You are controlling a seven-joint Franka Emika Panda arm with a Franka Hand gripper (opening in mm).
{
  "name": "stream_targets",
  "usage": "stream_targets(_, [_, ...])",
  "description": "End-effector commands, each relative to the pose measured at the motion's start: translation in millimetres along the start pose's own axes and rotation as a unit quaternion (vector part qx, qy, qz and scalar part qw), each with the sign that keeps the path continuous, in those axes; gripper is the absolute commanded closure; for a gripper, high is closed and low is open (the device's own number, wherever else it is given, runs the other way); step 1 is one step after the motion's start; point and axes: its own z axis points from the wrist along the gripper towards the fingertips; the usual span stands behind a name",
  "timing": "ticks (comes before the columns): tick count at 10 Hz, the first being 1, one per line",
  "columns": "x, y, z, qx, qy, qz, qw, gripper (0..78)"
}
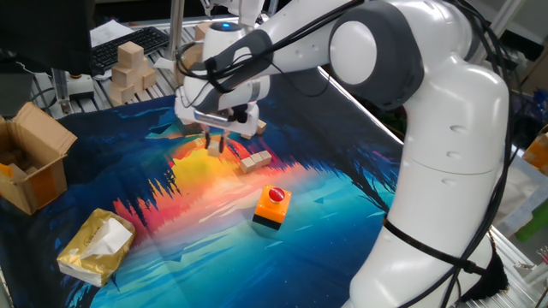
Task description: Stack the blocks into a pyramid shape
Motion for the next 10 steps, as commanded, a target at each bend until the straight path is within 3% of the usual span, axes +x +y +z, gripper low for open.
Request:
stream_targets(1, [-5.1, -10.7, -4.4, 0.010, 0.003, 0.054, 0.9985, 76.4])
stream_targets(5, [-6.2, -24.5, -11.7, 0.014, 0.008, 0.078, 0.9968, 76.4])
stream_targets(10, [-6.0, -25.3, -11.7, 0.019, 0.003, 0.109, 0.9938, 76.4])
